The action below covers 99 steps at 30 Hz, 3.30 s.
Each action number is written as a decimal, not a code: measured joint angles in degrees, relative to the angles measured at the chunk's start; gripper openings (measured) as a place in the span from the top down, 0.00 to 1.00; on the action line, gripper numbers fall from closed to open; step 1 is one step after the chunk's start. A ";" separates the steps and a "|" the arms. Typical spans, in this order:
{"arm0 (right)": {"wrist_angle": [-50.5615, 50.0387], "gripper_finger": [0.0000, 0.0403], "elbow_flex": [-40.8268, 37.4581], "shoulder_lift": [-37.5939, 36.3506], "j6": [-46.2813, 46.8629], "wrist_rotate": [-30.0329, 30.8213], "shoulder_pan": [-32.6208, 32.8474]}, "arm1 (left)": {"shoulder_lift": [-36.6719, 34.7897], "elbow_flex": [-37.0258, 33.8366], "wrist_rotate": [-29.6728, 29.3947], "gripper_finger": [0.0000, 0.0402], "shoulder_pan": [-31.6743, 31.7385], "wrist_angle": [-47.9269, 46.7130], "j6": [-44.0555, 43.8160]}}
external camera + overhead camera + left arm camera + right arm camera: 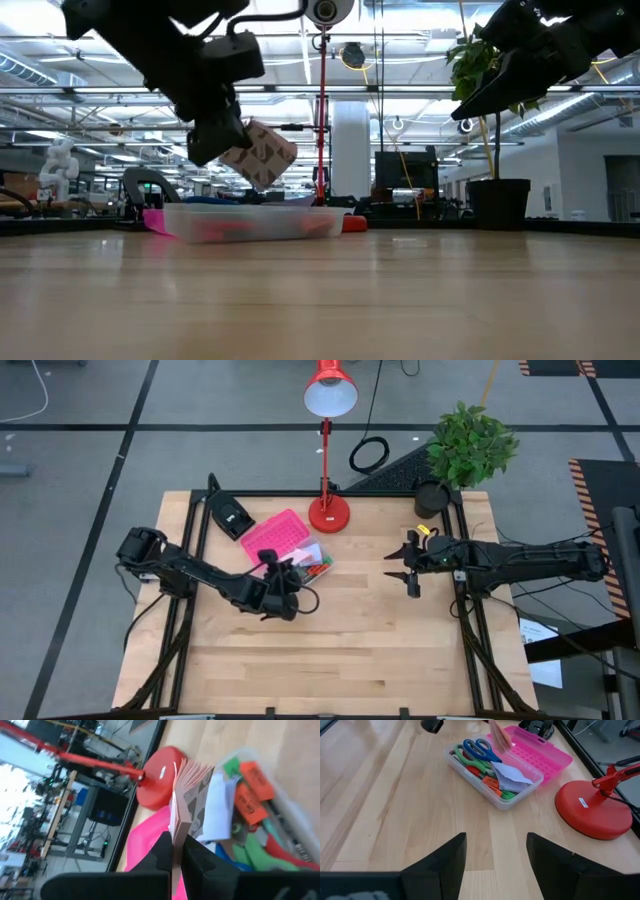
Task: Pack school essentials
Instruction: Put the pink sticky note into the pink supply box, then return to Home Position
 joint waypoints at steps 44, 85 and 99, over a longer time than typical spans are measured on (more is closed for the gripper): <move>-0.02 0.50 0.02 0.00 -0.09 0.00 -0.02 | 0.07 -7.84 17.55 0.69 5.42 17.49 5.02; 0.46 0.51 0.02 -0.02 -1.44 0.39 0.00 | -12.34 0.30 27.04 0.98 6.09 14.19 -9.93; 9.95 0.97 0.07 -2.66 -3.54 0.28 0.44 | -32.02 -2.78 5.30 0.99 -5.48 1.12 -10.34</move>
